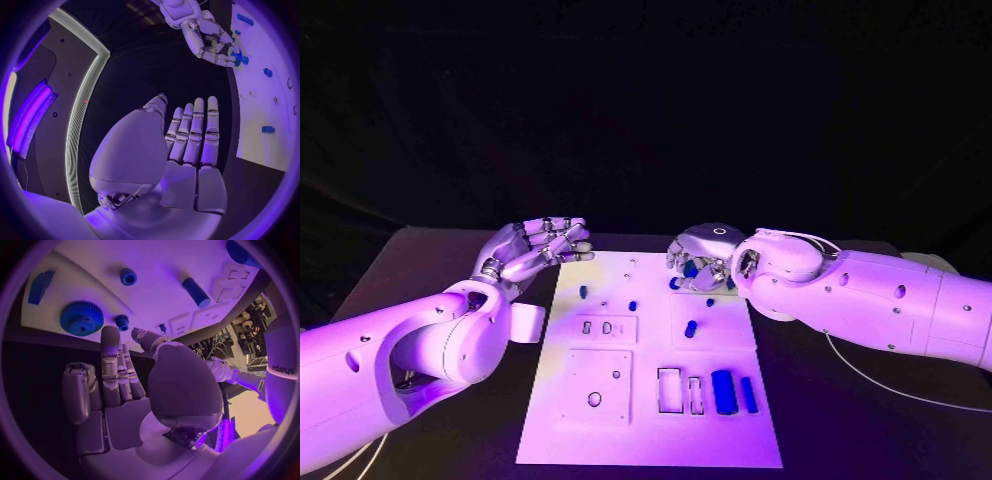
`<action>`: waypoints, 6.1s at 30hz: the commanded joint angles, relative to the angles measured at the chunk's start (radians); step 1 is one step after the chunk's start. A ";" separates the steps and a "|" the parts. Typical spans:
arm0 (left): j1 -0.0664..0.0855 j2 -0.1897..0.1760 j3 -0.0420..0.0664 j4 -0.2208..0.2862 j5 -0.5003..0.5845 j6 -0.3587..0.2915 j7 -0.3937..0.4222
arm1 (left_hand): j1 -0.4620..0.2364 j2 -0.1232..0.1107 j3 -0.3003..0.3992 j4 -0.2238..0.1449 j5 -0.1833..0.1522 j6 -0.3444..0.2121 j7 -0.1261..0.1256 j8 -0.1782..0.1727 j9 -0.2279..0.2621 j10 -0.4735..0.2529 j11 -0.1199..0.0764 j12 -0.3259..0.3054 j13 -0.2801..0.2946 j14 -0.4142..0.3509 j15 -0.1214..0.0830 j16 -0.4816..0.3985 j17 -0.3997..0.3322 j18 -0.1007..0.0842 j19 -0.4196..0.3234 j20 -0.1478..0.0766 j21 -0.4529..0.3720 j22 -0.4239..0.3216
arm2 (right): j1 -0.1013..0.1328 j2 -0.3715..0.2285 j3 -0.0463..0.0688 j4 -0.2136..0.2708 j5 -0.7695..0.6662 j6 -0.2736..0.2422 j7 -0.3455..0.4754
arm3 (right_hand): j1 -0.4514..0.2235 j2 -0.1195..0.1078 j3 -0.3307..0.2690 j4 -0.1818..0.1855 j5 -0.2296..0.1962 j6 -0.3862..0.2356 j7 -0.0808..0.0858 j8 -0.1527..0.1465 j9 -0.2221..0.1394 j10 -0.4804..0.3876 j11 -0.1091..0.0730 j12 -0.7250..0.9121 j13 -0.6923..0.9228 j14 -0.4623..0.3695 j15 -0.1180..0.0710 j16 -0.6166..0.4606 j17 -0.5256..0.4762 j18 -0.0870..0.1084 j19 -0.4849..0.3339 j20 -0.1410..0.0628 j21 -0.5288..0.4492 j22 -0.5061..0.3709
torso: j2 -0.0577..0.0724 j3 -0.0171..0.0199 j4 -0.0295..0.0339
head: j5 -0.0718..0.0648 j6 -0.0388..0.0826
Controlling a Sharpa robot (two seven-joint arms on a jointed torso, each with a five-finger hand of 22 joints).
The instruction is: Assemble the parts on the task board
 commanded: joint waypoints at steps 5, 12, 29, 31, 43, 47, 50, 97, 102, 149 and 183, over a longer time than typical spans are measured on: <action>0.003 -0.002 0.001 0.005 -0.006 0.025 -0.001 | 0.001 -0.008 0.004 0.004 -0.002 0.006 0.024 0.001 -0.002 0.006 0.004 -0.004 -0.002 0.006 -0.002 0.004 0.001 0.013 0.009 -0.001 0.004 -0.002 | -0.003 0.005 0.000 -0.006 -0.061 0.057 -0.029 | 0.005 -0.007 0.000 0.006 0.003 -0.005 -0.002 -0.005 0.003 -0.009 0.003 -0.002 0.002 -0.009 0.000 0.007 -0.002 -0.015 0.015 0.003 0.011 0.073 | 0.008 0.0008 0.0016 | 0.000 -0.004; 0.003 -0.004 0.001 0.003 -0.006 0.026 -0.001 | 0.001 -0.008 0.004 0.004 -0.002 0.006 0.024 0.001 -0.002 0.006 0.004 -0.004 -0.002 0.006 -0.002 0.004 0.001 0.013 0.009 -0.001 0.004 -0.002 | -0.006 0.011 0.000 -0.014 -0.070 0.062 -0.031 | 0.007 -0.004 0.001 0.008 0.003 -0.001 -0.003 -0.003 0.006 -0.013 0.003 -0.002 0.002 -0.010 0.000 0.009 -0.003 -0.015 0.014 0.004 0.012 0.075 | 0.015 0.0017 0.0020 | 0.001 -0.001; 0.009 -0.009 0.001 0.006 -0.006 0.027 -0.003 | -0.002 -0.009 0.005 0.006 -0.002 0.005 0.025 -0.001 -0.002 0.005 0.005 -0.007 -0.002 0.005 -0.001 0.003 0.002 0.012 0.010 -0.001 0.004 -0.003 | -0.009 0.020 -0.001 -0.023 -0.070 0.040 -0.031 | 0.029 0.048 0.047 0.019 -0.054 0.044 -0.018 0.022 0.033 0.032 -0.011 0.008 0.015 -0.013 -0.009 0.017 -0.010 -0.021 0.026 -0.001 0.037 0.116 | 0.026 0.0004 0.0012 | 0.005 0.002; 0.010 -0.009 0.001 0.006 -0.006 0.028 -0.003 | -0.004 -0.009 0.005 0.006 -0.002 0.004 0.026 -0.002 -0.003 0.004 0.005 -0.008 -0.002 0.005 -0.001 0.003 0.002 0.012 0.010 -0.001 0.003 -0.003 | -0.009 0.020 -0.001 -0.022 -0.070 0.034 -0.031 | 0.034 0.056 0.054 0.018 -0.056 0.053 -0.022 0.027 0.038 0.039 -0.015 0.009 0.016 -0.013 -0.011 0.017 -0.011 -0.022 0.026 -0.002 0.038 0.119 | 0.026 0.0003 0.0009 | 0.005 -0.001; 0.014 -0.012 0.001 0.004 -0.006 0.026 -0.007 | -0.006 -0.009 0.005 0.007 -0.003 0.002 0.027 -0.003 -0.003 0.003 0.006 -0.010 -0.002 0.005 0.000 0.002 0.003 0.012 0.010 -0.001 0.003 -0.004 | -0.009 0.019 -0.001 -0.020 -0.071 -0.045 -0.040 | 0.053 0.099 0.076 0.004 -0.094 0.086 -0.044 0.075 0.088 0.083 -0.033 0.014 0.028 -0.013 -0.024 0.018 -0.018 -0.026 0.036 -0.015 0.051 0.142 | 0.030 0.0004 0.0042 | 0.001 0.000; 0.014 -0.013 0.001 0.003 -0.006 0.027 -0.009 | -0.006 -0.009 0.006 0.007 -0.003 0.002 0.028 -0.003 -0.004 0.002 0.007 -0.011 -0.003 0.004 0.000 0.002 0.003 0.012 0.010 -0.001 0.003 -0.004 | -0.009 0.010 0.001 0.006 -0.071 -0.097 -0.052 | 0.049 0.095 0.075 0.005 -0.095 0.085 -0.044 0.077 0.092 0.084 -0.033 0.013 0.029 -0.013 -0.024 0.018 -0.019 -0.026 0.037 -0.015 0.052 0.145 | 0.030 0.0013 0.0040 | 0.004 0.003; 0.014 -0.013 0.001 0.001 -0.006 0.027 -0.010 | -0.006 -0.009 0.006 0.007 -0.003 0.002 0.028 -0.003 -0.004 0.002 0.007 -0.011 -0.003 0.004 0.000 0.002 0.003 0.012 0.010 -0.001 0.003 -0.004 | -0.006 0.010 0.004 0.018 -0.072 -0.129 -0.068 | 0.049 0.094 0.075 0.005 -0.094 0.084 -0.043 0.078 0.093 0.084 -0.033 0.013 0.029 -0.013 -0.024 0.018 -0.019 -0.027 0.037 -0.015 0.052 0.146 | 0.029 0.0009 0.0030 | 0.005 0.009; 0.014 0.000 0.001 -0.013 -0.006 0.035 -0.014 | -0.006 -0.008 0.007 0.006 -0.003 0.001 0.028 -0.005 -0.004 0.001 0.007 -0.013 -0.003 0.004 0.001 0.001 0.004 0.012 0.011 -0.001 0.002 -0.004 | -0.016 0.233 0.011 -0.203 -0.046 -0.208 -0.073 | 0.034 0.084 0.076 0.008 -0.087 0.070 -0.038 0.078 0.105 0.078 -0.028 0.004 0.029 -0.012 -0.022 0.019 -0.021 -0.026 0.035 -0.014 0.052 0.145 | 0.040 0.0017 0.0053 | 0.028 0.012; 0.015 0.000 0.001 -0.015 -0.006 0.035 -0.015 | -0.006 -0.009 0.009 0.005 -0.004 0.000 0.028 -0.006 -0.005 0.001 0.007 -0.016 -0.003 0.004 0.001 0.000 0.005 0.012 0.011 0.000 0.001 -0.006 | -0.017 0.235 0.011 -0.205 -0.039 -0.205 -0.065 | 0.032 0.083 0.076 0.009 -0.087 0.068 -0.037 0.078 0.106 0.077 -0.028 0.003 0.029 -0.012 -0.022 0.019 -0.021 -0.026 0.034 -0.014 0.051 0.143 | 0.040 0.0013 0.0064 | 0.028 0.011; 0.017 -0.009 0.001 -0.025 -0.005 0.044 -0.020 | -0.006 -0.009 0.013 0.004 -0.005 -0.001 0.024 -0.008 -0.006 0.001 0.006 -0.020 -0.002 0.002 0.001 -0.003 0.007 0.012 0.012 0.000 -0.001 -0.008 | 0.008 -0.094 0.027 0.044 0.255 -0.167 -0.066 | -0.012 -0.016 -0.038 0.065 -0.005 -0.061 -0.015 -0.030 0.105 0.173 -0.032 0.167 0.089 -0.020 -0.021 0.041 -0.038 -0.027 0.041 -0.007 0.051 0.158 | 0.036 0.0114 -0.0258 | 0.039 0.018; 0.017 -0.004 0.001 -0.040 -0.005 0.051 -0.023 | -0.006 -0.009 0.014 0.004 -0.005 0.000 0.023 -0.008 -0.006 0.003 0.005 -0.021 -0.002 0.001 0.001 -0.004 0.007 0.012 0.012 0.000 -0.002 -0.008 | -0.009 -0.050 0.022 -0.044 0.345 -0.053 -0.080 | 0.028 0.020 -0.203 0.124 0.023 -0.167 -0.007 0.058 0.162 0.368 -0.021 1.465 1.368 -0.014 -0.016 0.039 -0.060 -0.053 0.111 -0.008 0.113 0.263 | 0.037 0.0116 -0.0275 | 0.044 0.004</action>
